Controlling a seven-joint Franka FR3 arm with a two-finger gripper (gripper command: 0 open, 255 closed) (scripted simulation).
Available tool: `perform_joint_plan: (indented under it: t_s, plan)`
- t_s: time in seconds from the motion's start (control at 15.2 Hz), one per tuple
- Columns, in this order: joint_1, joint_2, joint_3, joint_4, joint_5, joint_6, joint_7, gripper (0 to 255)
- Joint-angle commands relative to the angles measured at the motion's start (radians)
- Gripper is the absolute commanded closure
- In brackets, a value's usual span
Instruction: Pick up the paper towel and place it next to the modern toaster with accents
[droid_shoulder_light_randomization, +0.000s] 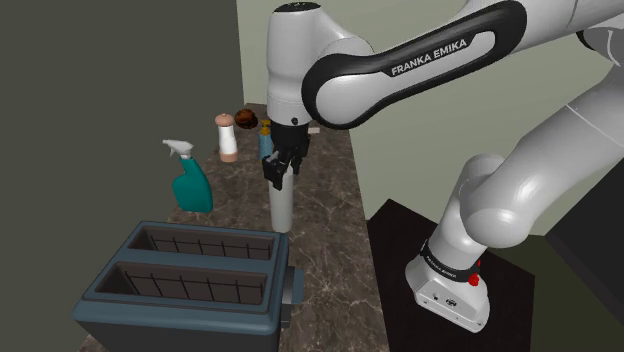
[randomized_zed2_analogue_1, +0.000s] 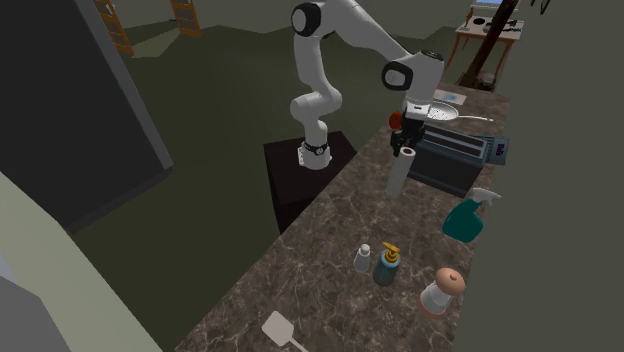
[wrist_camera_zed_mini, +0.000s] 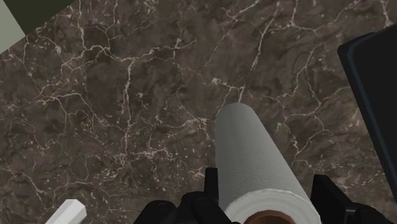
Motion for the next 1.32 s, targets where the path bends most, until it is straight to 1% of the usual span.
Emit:
perform_joint_plan:
  t_s: [0.0,0.07,0.59,0.66,0.99,1.25]
  plan:
    - [0.000,0.010,0.004,-0.022,-0.002,0.032,0.005,255]
    - [-0.001,0.015,0.005,-0.029,-0.003,0.045,0.007,255]
    - [-0.001,0.015,0.005,-0.029,-0.003,0.045,0.007,255]
    - [-0.001,0.015,0.005,-0.029,-0.003,0.045,0.007,0]
    - [-0.001,0.015,0.005,-0.029,-0.003,0.045,0.007,0]
    - [0.006,-0.035,-0.004,0.058,0.008,-0.092,-0.003,0]
